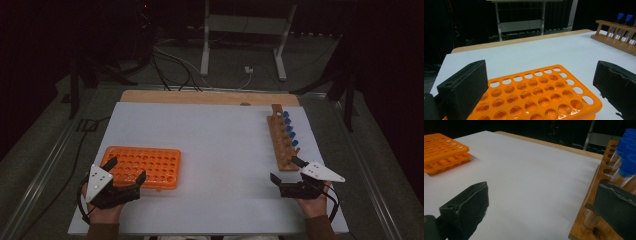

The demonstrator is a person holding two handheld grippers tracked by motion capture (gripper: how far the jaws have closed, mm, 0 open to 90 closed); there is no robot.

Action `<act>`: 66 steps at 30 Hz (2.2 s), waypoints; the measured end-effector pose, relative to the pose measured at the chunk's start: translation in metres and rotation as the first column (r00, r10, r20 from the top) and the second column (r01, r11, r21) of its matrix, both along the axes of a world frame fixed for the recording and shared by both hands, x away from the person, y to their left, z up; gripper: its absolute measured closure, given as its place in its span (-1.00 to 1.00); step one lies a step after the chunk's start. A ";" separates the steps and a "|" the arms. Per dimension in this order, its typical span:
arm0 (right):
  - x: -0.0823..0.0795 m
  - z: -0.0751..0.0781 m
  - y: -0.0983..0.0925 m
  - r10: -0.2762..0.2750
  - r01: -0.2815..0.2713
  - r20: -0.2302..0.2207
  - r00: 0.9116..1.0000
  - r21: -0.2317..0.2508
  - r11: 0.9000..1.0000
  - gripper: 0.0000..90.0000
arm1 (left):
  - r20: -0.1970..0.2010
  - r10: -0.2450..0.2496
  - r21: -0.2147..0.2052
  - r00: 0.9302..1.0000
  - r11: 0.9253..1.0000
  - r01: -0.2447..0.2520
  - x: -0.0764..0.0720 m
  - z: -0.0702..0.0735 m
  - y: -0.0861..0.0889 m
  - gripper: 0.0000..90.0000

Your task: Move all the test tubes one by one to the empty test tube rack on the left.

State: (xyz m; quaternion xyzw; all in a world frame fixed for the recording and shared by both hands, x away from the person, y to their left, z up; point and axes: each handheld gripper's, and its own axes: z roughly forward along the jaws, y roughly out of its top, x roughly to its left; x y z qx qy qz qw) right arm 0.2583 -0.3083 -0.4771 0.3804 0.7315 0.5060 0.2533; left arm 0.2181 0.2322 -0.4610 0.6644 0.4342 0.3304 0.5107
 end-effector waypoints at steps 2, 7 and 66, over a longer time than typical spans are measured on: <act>0.000 0.001 -0.001 -0.003 0.003 0.000 1.000 0.005 1.000 -0.99 | 0.006 0.002 0.000 1.000 1.000 -0.002 -0.001 0.000 0.000 -0.99; 0.000 0.002 -0.002 -0.005 0.005 -0.002 1.000 0.012 1.000 -0.99 | 0.028 0.001 0.004 1.000 1.000 -0.001 -0.001 -0.001 0.000 -0.99; 0.066 0.017 -0.029 -0.171 0.156 -0.101 0.980 -0.140 0.978 0.66 | -0.020 0.031 -0.063 0.999 0.997 -0.032 0.006 -0.005 0.002 -0.98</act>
